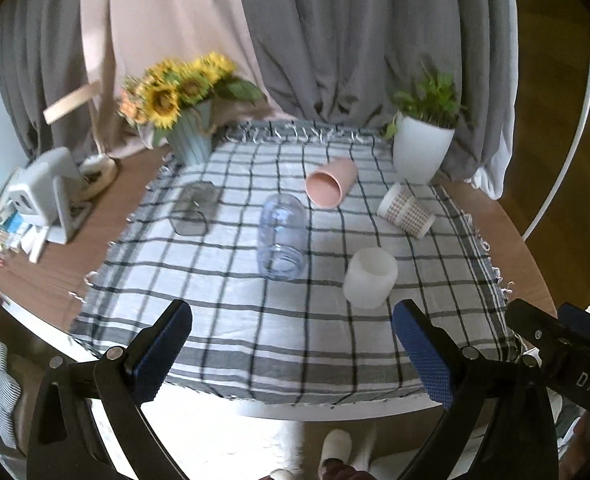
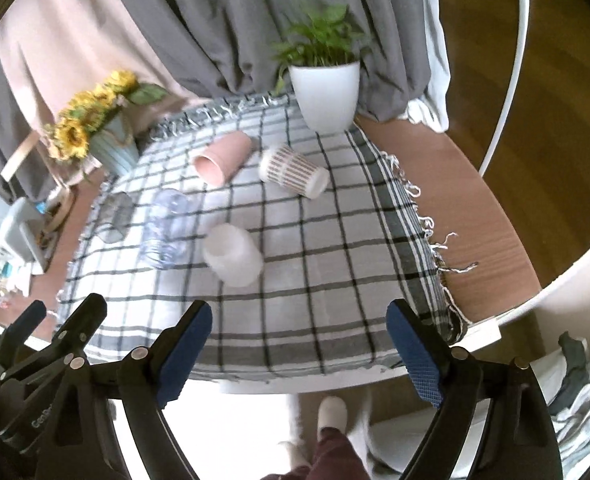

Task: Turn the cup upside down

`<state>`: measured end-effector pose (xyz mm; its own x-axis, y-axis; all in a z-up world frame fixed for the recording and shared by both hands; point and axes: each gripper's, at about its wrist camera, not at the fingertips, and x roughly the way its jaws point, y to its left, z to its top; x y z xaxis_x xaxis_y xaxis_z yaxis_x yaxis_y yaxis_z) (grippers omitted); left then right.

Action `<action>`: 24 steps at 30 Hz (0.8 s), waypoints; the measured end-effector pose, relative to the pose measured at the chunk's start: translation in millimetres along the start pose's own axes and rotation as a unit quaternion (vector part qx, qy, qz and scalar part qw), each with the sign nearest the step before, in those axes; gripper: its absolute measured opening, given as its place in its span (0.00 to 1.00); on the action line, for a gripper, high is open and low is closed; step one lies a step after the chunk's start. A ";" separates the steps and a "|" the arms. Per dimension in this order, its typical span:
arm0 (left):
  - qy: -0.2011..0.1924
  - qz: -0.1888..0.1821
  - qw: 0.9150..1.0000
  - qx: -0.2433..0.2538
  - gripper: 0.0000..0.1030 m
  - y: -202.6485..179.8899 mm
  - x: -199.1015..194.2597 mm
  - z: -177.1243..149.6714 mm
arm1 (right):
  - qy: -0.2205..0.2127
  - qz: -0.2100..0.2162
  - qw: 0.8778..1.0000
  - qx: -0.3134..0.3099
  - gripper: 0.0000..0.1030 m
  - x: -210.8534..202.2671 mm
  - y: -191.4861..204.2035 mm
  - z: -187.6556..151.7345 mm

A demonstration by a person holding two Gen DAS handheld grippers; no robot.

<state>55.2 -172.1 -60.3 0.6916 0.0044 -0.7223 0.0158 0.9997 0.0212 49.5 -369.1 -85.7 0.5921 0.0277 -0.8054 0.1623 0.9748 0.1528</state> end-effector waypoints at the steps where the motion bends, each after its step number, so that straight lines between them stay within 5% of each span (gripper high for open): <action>1: -0.004 0.004 1.000 0.000 0.99 2.6 -5.7 0.0 | -0.007 0.000 1.000 0.000 0.87 -5.9 3.7 -2.5; 24: -0.089 -0.002 0.996 -0.013 1.00 51.9 -98.4 -11.1 | -0.118 0.011 0.993 0.001 0.92 -104.6 54.3 -44.7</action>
<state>-20.0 -120.3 4.2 0.8091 -0.0020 -0.5877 0.0022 1.0000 -0.0004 -39.0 -309.2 -18.7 0.7639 -0.0030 -0.6454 0.1481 0.9741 0.1708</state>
